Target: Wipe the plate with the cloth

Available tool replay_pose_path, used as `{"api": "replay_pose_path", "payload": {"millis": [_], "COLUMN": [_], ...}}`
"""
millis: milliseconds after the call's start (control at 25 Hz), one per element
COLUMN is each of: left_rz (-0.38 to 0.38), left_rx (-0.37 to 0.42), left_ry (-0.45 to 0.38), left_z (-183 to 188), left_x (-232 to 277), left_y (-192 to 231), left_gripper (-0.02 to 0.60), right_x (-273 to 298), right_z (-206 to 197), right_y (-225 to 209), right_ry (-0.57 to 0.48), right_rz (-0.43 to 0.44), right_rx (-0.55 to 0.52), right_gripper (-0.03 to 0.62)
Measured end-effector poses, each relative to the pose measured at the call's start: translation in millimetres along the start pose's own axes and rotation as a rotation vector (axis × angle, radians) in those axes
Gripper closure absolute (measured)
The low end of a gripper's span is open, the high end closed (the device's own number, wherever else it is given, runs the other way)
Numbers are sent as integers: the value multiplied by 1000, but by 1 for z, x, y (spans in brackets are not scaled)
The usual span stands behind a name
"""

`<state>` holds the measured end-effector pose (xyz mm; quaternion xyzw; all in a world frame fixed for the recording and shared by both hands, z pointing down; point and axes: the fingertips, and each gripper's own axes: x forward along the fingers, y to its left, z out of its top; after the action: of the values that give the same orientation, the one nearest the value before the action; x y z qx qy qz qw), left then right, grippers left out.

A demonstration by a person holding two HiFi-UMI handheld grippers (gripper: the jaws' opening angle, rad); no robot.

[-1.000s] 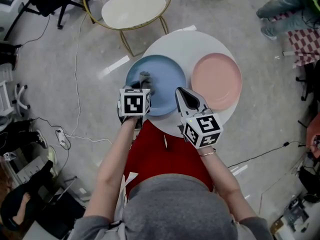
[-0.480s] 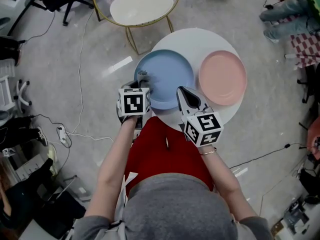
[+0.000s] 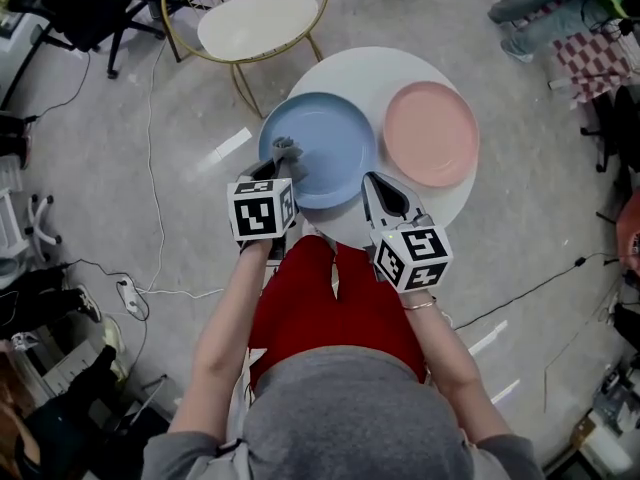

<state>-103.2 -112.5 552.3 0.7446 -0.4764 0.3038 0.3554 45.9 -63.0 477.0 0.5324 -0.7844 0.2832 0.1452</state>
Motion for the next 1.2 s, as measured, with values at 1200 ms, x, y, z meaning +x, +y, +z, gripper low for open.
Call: {"api": "replay_pose_path", "payload": {"millis": [1200], "left_rz": [7], "left_rx": [50], "left_ry": [187], "left_z": [-52], "left_x": [45], "left_y": [-78], "left_gripper": [547], "right_x": [-26], "right_z": [-11], "right_y": [-46], "right_ry": [58], "right_rz": [82], "right_rx": [22], "right_gripper": [565]}}
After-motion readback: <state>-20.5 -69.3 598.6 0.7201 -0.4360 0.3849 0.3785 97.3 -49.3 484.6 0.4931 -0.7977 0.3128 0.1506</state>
